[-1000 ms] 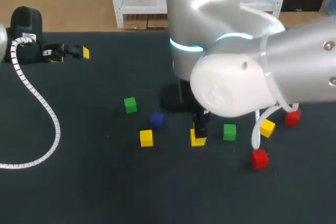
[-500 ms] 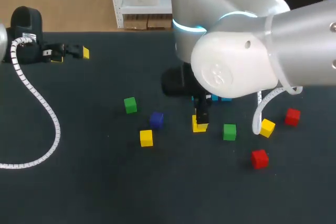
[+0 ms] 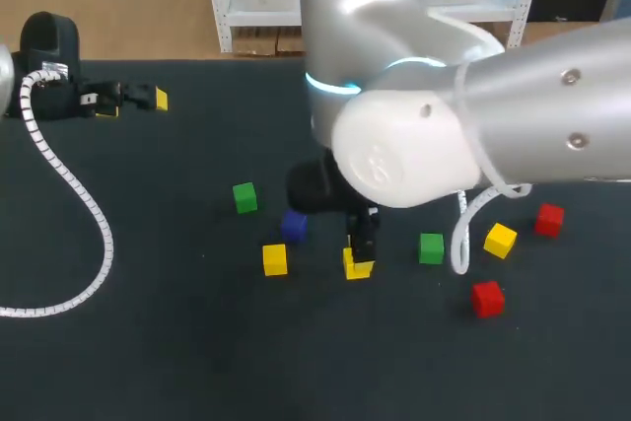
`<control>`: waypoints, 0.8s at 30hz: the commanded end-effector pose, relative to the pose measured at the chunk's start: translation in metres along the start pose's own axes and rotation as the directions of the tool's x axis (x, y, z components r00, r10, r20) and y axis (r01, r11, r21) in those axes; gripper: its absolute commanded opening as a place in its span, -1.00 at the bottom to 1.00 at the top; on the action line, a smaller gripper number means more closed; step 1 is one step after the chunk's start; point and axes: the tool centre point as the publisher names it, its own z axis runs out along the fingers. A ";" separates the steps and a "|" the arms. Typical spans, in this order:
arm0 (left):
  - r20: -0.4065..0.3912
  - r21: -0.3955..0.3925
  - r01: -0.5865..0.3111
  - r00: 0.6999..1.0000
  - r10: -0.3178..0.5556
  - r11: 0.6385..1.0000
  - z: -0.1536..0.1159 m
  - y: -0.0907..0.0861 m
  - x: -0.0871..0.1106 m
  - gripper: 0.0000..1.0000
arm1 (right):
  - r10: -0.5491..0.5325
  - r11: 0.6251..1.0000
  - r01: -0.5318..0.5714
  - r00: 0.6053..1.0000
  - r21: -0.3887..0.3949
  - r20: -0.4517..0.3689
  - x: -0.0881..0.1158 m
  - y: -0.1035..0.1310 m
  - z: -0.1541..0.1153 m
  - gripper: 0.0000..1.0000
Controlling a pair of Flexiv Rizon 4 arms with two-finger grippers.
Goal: Place the blue cubes, place green cubes on the blue cubes, place the yellow cubes on the green cubes, then place the red cubes on the yellow cubes, and place purple cube on the red cubes.
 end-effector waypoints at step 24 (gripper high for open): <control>0.000 0.000 0.000 1.000 0.000 1.000 0.000 0.000 0.000 1.00 | -0.014 0.999 0.014 1.000 -0.033 0.000 -0.007 -0.003 0.012 0.59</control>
